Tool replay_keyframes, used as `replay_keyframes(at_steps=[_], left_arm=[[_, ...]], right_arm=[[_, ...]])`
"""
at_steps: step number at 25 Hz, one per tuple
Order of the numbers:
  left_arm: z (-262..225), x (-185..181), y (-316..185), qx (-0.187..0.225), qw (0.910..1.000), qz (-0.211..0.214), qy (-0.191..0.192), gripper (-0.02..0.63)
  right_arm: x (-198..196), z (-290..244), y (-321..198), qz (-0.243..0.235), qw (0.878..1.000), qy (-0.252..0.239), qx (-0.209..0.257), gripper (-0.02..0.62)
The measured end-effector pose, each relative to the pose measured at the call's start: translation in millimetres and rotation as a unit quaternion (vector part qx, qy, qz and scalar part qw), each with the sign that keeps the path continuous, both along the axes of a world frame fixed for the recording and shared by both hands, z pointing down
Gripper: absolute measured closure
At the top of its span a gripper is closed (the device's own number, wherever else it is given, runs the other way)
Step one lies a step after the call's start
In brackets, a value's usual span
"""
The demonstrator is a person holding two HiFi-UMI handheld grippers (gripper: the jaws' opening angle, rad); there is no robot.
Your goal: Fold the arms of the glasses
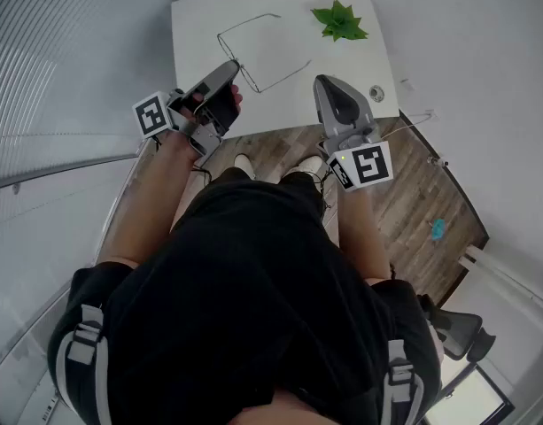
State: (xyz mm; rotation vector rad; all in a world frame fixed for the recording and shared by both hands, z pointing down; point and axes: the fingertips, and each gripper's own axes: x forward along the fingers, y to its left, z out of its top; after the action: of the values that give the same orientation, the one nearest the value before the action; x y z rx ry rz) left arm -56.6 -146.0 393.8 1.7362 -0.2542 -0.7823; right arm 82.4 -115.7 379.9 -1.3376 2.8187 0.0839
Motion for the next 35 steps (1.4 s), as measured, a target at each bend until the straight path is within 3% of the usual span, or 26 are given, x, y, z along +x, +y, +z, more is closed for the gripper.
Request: replay_keyframes(at_steps=[12,22,31,35], left_arm=[[1.6,-2.4,-0.4,-0.007,0.9999,-0.005,0.012,0.594],[-1.1,-3.1,-1.8,-0.006,0.9997,-0.006,0.022,0.594],[-3.3,-2.2,-3.1,-0.006,0.9997,-0.007,0.024,0.594],[-4.2,-1.3,-1.8,-0.011,0.9996,-0.007,0.025,0.594]], right_arm=[[5.3,9.3,-4.1,0.010,1.000,0.021,-0.010,0.583],[2.5,17.1,-9.7,0.019,0.994,0.106,0.008,0.583],[-0.9,16.2,-13.6,0.019,0.991,0.131,0.018,0.583],[-2.6,22.2,-17.9,0.022,0.985,0.173,0.019,0.560]])
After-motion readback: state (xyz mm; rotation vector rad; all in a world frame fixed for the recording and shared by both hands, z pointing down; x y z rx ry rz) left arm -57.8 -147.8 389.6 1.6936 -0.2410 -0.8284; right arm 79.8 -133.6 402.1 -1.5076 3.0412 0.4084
